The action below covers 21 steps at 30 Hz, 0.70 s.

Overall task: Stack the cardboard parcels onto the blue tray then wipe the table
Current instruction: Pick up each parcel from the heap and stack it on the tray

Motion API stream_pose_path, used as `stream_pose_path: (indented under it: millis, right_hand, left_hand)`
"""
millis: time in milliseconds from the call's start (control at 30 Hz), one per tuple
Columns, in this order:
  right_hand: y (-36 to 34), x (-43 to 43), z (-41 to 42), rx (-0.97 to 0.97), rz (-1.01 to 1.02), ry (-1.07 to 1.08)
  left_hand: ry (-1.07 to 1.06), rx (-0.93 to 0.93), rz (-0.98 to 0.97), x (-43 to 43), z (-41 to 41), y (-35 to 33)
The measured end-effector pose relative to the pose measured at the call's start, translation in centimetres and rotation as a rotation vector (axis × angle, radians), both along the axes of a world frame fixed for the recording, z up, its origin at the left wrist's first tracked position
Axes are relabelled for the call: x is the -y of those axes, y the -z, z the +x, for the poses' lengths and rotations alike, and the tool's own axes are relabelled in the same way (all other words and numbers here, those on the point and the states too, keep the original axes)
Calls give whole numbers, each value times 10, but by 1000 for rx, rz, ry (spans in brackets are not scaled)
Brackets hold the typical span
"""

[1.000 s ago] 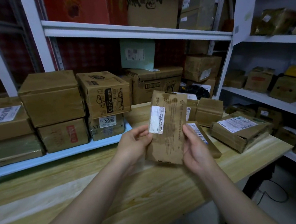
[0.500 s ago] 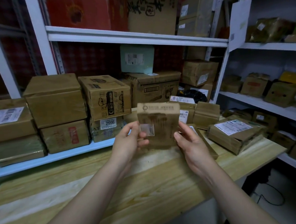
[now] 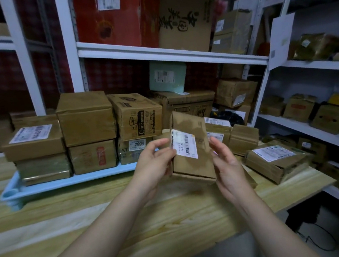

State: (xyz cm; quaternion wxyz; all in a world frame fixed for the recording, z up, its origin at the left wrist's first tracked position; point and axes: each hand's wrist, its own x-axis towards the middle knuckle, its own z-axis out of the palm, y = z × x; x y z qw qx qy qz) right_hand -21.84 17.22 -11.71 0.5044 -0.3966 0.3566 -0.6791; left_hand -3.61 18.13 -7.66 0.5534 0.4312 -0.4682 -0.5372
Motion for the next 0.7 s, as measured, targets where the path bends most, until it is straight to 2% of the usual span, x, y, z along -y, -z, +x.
stream_pose_path:
  millis: [133,367,500,700]
  right_hand:
    - [-6,0,14,-64,48,-4]
    - [-22,2,66,-237,15,-354]
    - [-30,15,111,-253,-38,-331]
    - [-49,25,191,-244,-102,-303]
  left_hand:
    - [-63,5,-132,-3,17,-5]
    - [-251,-13,-259,-8,67,-14]
    - [-360,-7,-287,-14,104,-12]
    - [-534,258,-346,-15,169,-16]
